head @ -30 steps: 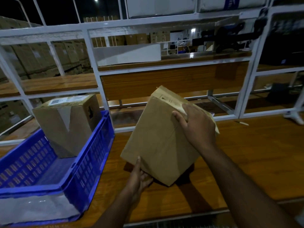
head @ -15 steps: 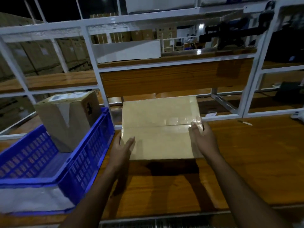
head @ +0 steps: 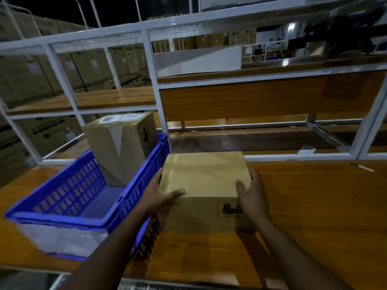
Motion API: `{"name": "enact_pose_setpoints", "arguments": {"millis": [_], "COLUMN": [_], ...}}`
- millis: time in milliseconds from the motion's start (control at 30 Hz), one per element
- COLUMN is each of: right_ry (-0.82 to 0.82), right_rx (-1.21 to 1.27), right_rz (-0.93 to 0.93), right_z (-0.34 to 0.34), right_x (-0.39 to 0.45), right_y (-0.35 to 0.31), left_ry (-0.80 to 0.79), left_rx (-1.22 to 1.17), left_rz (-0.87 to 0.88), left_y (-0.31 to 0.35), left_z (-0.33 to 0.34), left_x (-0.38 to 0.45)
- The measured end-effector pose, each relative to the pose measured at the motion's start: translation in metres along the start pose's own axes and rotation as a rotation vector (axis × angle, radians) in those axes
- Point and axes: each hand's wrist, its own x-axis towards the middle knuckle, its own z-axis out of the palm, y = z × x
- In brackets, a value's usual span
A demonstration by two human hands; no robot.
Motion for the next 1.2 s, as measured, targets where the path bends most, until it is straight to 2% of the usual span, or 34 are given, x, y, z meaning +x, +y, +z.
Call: {"name": "enact_pose_setpoints", "arguments": {"millis": [67, 100, 167, 233, 300, 533, 833, 1000, 1200], "right_ry": [0.158, 0.183, 0.126, 0.049, 0.001, -0.093, -0.089, -0.059, -0.110], "right_rx": [-0.242, -0.377, -0.574, -0.676, -0.733, -0.838, -0.884, -0.907, -0.931], "right_rz": [-0.212, -0.342, -0.525, -0.576, -0.539, -0.483, -0.424, -0.393, -0.382], "right_z": [0.007, 0.011, 0.021, 0.033, 0.045, 0.079, 0.107, 0.122, 0.123], "right_x": [-0.011, -0.018, -0.029, -0.032, -0.024, 0.028, 0.063, 0.063, 0.071], "right_y": [-0.004, -0.003, 0.002, 0.010, 0.012, -0.003, -0.011, -0.015, -0.015], "left_ry": [-0.015, -0.003, 0.001, -0.024, 0.006, 0.068, 0.047, 0.078, 0.083], "left_rx": [0.279, 0.453, 0.704, 0.788, 0.809, 1.034, 1.023, 1.043, 1.025], "left_rz": [0.173, 0.311, 0.558, 0.659, 0.703, 0.576, 0.587, 0.515, 0.517], "left_y": [-0.005, -0.007, -0.006, -0.009, -0.020, -0.034, -0.043, -0.042, -0.047], "left_z": [-0.002, 0.000, 0.010, 0.022, 0.031, 0.044, 0.041, 0.044, 0.044], "left_x": [0.005, 0.007, 0.005, 0.002, 0.005, 0.046, 0.098, 0.108, 0.117]}}
